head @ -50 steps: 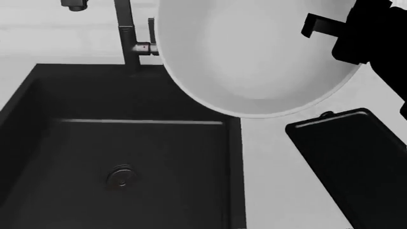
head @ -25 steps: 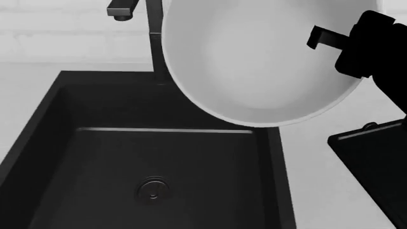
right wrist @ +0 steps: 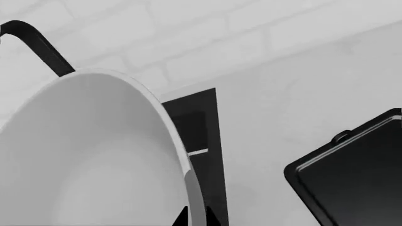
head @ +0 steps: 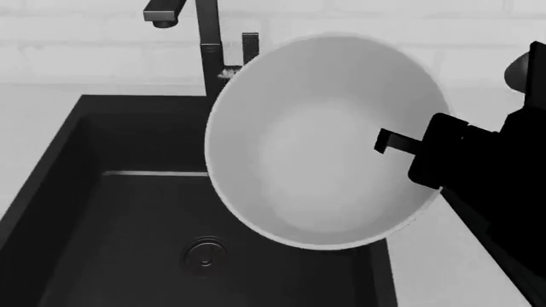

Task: Move the fresh-baked cupcake off the tray onto the counter, and place the bowl used for mixing into the sink.

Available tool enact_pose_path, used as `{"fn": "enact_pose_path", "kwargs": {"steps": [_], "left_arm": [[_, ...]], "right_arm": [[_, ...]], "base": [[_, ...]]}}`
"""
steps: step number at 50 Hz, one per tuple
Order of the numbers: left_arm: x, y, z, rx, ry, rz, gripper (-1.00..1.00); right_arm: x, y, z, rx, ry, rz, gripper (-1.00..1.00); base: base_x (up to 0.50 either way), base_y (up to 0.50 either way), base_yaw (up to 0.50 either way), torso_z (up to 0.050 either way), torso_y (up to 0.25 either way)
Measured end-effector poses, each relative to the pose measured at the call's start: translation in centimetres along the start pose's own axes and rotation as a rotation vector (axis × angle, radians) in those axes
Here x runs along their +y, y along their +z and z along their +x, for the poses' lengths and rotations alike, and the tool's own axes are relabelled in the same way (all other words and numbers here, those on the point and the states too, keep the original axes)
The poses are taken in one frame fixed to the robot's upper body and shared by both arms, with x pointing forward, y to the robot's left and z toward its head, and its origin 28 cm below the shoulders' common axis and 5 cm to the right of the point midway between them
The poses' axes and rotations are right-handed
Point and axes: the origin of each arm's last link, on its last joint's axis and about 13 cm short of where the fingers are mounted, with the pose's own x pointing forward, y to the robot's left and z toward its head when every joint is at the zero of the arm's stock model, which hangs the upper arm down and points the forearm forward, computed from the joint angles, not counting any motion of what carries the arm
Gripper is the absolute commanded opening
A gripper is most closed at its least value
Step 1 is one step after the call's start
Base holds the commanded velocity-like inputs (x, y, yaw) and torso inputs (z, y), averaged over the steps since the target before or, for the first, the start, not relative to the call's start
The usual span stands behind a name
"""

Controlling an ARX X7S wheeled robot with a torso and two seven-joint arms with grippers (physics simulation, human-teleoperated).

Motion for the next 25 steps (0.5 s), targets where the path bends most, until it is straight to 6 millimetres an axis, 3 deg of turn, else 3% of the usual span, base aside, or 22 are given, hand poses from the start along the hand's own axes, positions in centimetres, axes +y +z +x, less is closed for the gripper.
{"fn": "enact_pose_path", "kwargs": {"steps": [25], "left_arm": [[0.1,-0.1,0.2,0.006,0.005,-0.004,1.00]], "right_arm": [[2.6,-1.0,5.7,0.300,0.092,-0.181,-1.00]], "base": [[0.00,0.00,0.00,0.000,0.000]]}}
